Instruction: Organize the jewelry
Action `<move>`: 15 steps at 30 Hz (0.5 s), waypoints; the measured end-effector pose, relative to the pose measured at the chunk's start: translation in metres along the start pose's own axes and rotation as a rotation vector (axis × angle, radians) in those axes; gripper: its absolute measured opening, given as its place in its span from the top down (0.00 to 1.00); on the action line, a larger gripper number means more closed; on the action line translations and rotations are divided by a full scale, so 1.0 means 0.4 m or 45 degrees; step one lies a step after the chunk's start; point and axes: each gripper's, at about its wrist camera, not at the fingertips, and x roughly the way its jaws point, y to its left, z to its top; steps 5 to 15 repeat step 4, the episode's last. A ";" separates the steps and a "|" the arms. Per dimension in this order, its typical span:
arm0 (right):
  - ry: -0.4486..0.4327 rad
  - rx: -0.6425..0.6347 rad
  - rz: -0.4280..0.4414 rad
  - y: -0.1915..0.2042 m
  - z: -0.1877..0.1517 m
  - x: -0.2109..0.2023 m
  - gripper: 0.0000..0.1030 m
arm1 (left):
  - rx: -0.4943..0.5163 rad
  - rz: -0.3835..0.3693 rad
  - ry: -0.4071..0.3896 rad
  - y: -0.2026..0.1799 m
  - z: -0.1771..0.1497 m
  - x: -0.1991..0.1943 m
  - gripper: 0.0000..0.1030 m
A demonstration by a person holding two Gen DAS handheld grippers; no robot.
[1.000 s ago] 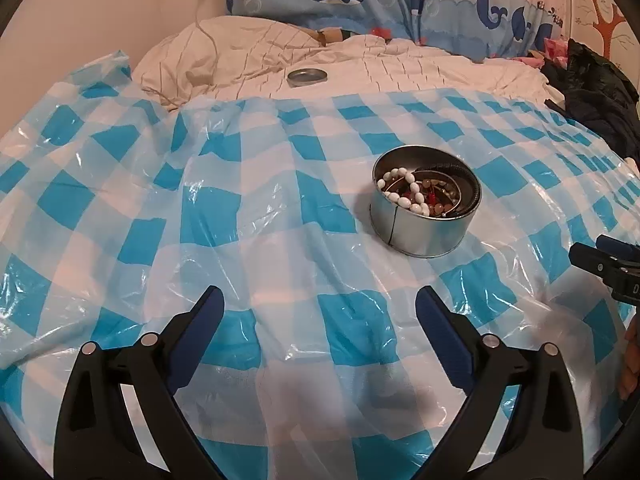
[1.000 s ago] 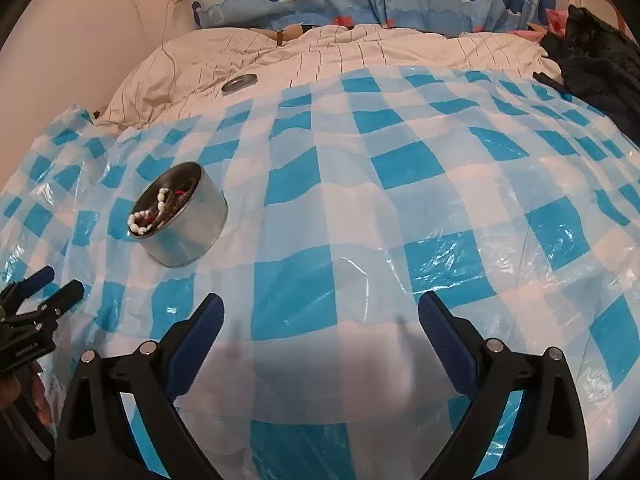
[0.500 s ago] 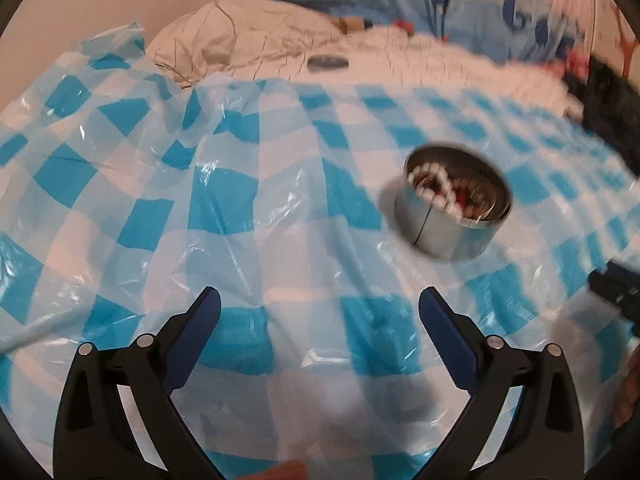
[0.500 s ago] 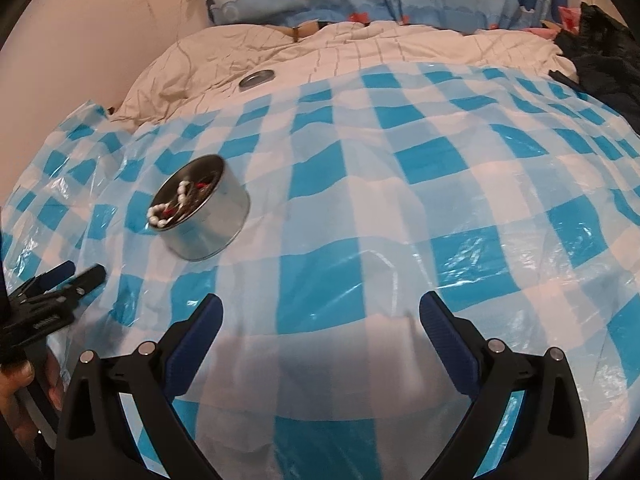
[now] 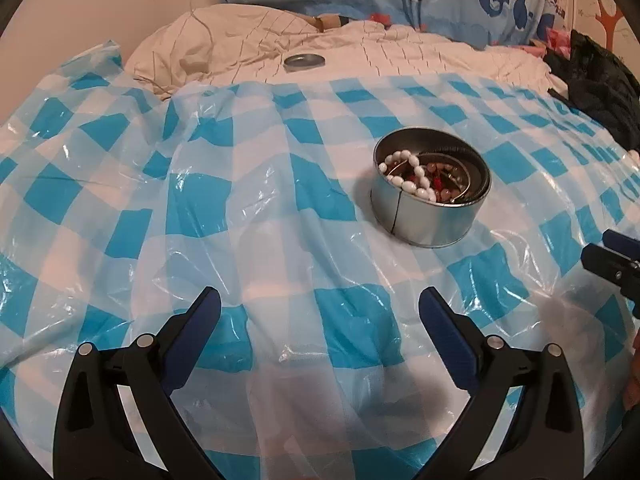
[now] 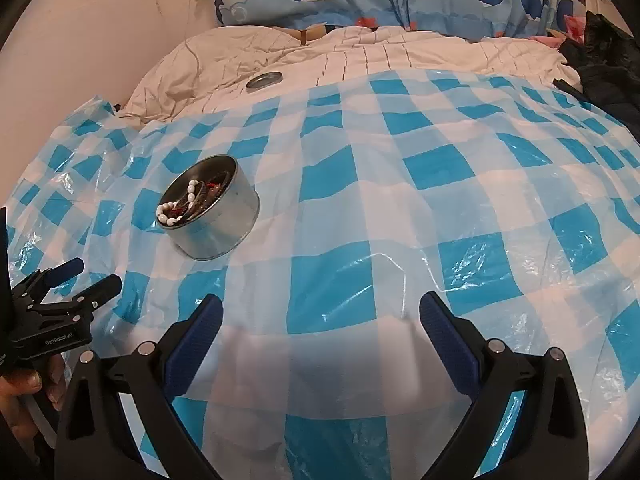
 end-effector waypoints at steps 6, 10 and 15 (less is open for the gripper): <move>0.006 0.000 -0.024 -0.006 0.002 0.005 0.07 | -0.001 0.016 0.016 0.005 0.002 0.006 0.07; 0.006 0.000 -0.024 -0.006 0.002 0.005 0.07 | -0.001 0.016 0.016 0.005 0.002 0.006 0.07; 0.006 0.000 -0.024 -0.006 0.002 0.005 0.07 | -0.001 0.016 0.016 0.005 0.002 0.006 0.07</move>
